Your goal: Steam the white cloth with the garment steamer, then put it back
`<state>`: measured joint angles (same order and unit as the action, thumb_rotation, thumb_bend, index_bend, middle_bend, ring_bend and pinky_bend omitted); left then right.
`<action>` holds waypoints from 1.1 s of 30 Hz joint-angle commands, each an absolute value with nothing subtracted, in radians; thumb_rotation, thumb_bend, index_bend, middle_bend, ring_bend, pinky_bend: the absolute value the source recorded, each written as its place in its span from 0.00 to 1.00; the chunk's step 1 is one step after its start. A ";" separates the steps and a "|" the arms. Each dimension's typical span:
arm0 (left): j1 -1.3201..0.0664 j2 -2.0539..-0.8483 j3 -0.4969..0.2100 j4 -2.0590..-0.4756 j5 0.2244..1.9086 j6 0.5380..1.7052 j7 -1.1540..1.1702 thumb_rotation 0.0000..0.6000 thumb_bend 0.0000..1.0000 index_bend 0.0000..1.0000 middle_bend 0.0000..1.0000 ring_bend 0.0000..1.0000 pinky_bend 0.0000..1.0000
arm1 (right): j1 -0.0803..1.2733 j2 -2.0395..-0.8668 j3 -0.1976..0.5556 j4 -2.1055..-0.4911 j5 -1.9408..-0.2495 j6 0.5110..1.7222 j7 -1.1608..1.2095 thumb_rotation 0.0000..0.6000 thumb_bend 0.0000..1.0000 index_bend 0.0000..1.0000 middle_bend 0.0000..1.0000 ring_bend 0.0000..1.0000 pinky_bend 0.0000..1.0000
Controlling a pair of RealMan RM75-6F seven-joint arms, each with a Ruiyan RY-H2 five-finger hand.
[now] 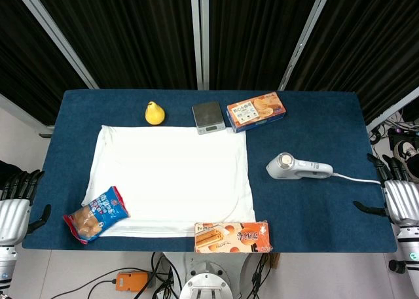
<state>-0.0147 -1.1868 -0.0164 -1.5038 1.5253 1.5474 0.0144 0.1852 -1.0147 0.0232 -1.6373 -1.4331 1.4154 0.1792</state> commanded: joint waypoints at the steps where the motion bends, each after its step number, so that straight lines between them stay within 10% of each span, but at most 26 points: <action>1: -0.019 -1.186 -0.016 -1.506 1.523 1.539 0.016 1.00 0.34 0.06 0.08 0.00 0.00 | 0.206 -0.994 0.035 -1.679 -1.417 1.370 0.181 1.00 0.10 0.06 0.20 0.07 0.02; 16: -0.028 -1.186 -0.010 -1.497 1.531 1.525 0.014 1.00 0.34 0.06 0.08 0.00 0.00 | 0.468 -1.098 0.161 -1.718 -1.050 0.992 -0.112 1.00 0.10 0.29 0.29 0.21 0.00; 33: -0.043 -1.188 -0.011 -1.482 1.514 1.490 0.013 1.00 0.34 0.06 0.08 0.00 0.00 | 0.619 -1.217 0.169 -1.614 -0.732 0.881 -0.338 1.00 0.10 0.49 0.48 0.39 0.03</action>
<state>-0.0423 -1.1883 -0.0109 -1.4816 1.5139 1.4902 0.0132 0.6058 -1.2085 0.1685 -1.6242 -0.7498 0.8952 -0.3285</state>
